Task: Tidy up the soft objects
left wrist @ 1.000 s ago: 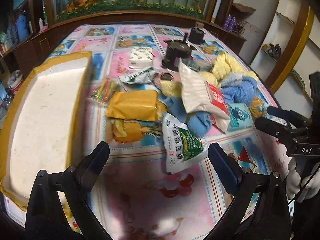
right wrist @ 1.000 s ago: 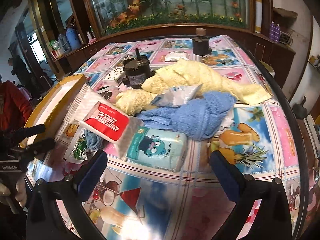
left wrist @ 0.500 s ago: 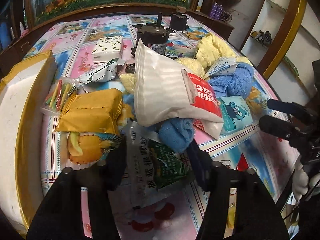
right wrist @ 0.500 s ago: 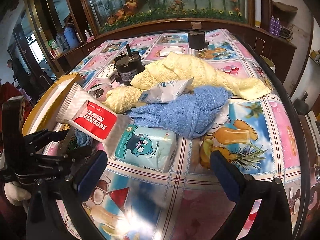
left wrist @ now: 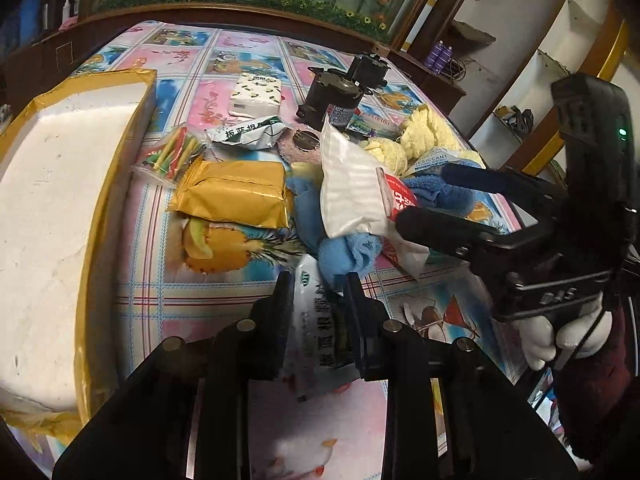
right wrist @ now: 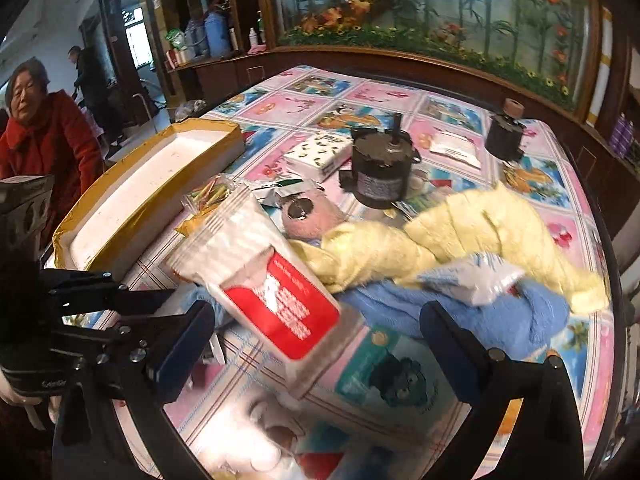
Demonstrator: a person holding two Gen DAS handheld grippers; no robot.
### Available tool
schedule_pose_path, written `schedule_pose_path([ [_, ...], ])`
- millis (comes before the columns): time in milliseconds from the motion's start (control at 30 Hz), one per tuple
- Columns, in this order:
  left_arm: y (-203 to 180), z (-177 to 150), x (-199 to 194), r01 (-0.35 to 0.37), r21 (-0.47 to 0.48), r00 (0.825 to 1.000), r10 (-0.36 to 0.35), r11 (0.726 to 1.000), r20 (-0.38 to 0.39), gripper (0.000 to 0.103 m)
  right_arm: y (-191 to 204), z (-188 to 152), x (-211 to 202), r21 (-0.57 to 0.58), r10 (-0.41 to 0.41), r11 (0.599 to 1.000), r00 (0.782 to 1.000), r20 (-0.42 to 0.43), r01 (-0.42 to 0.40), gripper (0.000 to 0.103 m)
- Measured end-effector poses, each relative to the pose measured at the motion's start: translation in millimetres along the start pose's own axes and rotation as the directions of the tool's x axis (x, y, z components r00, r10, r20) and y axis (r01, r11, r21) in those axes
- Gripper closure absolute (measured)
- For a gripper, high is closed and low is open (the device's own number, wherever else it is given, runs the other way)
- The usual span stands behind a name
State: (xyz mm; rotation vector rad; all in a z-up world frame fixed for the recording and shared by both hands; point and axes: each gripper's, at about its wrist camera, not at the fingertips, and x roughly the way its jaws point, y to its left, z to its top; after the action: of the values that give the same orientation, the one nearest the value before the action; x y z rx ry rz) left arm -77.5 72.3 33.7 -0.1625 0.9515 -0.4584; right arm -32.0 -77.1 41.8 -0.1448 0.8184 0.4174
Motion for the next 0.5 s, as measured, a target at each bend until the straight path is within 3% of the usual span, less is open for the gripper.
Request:
schedule_pose_path([
  [233,-1.1,-7.6,1.8,-0.035,0.036,0.999,0.037,0.999,-0.033,0.078,13.4,9.7,32.7,-0.077,0.079,0.993,0.993,-0.084,-0.085,0.011],
  [433,-2.2,-10.3,11.7,-0.014,0.013,0.998,0.015,1.000,-0.056,0.078,20.6,7.3,44.2,-0.068,0.196,0.976,0.968,-0.156,-0.208,0.015],
  [500,-1.1,-10.8,11.2,-0.022,0.006,0.998,0.022,1.000,-0.054,0.077,21.5,6.7,44.4,-0.033,0.224,0.972,0.961,-0.165,-0.232,0.049],
])
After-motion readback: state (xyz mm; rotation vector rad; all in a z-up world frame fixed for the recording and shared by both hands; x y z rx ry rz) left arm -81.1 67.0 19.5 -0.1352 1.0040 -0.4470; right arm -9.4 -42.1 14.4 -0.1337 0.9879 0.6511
